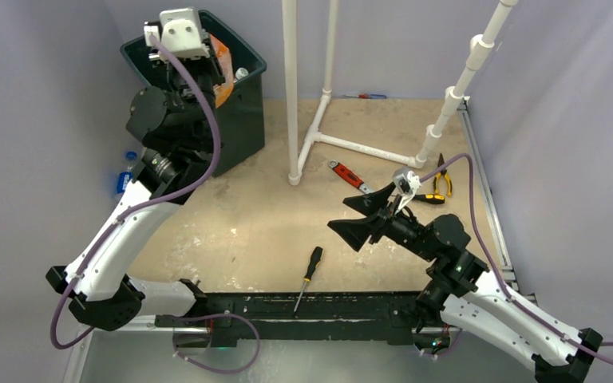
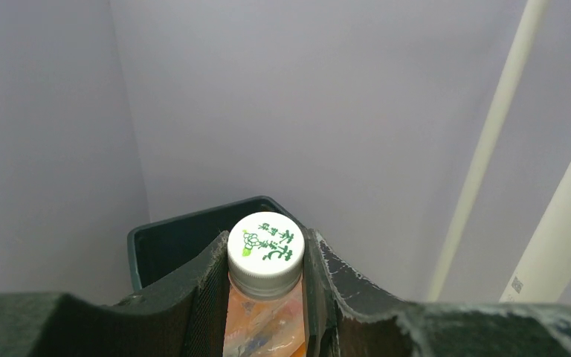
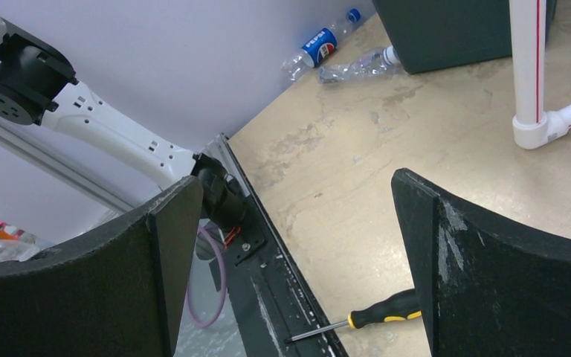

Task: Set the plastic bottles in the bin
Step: Place the plastic bottle in the trash bin.

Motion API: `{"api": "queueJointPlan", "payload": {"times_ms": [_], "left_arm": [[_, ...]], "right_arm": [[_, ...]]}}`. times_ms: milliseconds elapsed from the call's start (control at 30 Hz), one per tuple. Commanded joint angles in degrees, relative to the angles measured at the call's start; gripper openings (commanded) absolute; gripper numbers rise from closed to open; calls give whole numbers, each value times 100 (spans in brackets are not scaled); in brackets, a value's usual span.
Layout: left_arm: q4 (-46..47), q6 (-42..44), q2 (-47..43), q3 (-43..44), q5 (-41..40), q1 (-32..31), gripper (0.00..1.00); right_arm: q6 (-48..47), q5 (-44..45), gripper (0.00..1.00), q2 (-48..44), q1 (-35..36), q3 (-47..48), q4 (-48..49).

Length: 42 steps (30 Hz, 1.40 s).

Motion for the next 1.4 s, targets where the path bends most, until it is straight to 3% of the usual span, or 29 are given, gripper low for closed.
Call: {"api": "queueJointPlan", "payload": {"times_ms": [0, 467, 600, 833, 1067, 1100, 1200, 1267, 1367], "left_arm": [[255, -30, 191, -19, 73, 166, 0], [18, -840, 569, 77, 495, 1095, 0], [470, -1068, 759, -7, 673, 1527, 0], [664, -1548, 1298, 844, 1068, 2048, 0], [546, -1736, 1836, 754, 374, 2337, 1], [375, -1960, 1922, 745, 296, 2411, 17], [-265, -2590, 2055, 732, 208, 2640, 80], [-510, -2921, 1969, 692, 166, 2664, 92], [-424, -3406, 1453, 432, 537, 2656, 96]], "right_arm": [[145, 158, 99, 82, 7, -91, 342], [261, 177, 99, 219, 7, -144, 435], [244, 267, 99, 271, 7, -27, 262], [356, 484, 99, 27, 7, -22, 10], [440, 370, 99, -85, 7, -250, 99], [362, 360, 99, -32, 7, -143, -17], [92, 369, 99, 89, 7, 150, -363], [24, 350, 99, 35, 7, 195, -443], [26, 346, 99, -128, 7, 134, -474]]}}
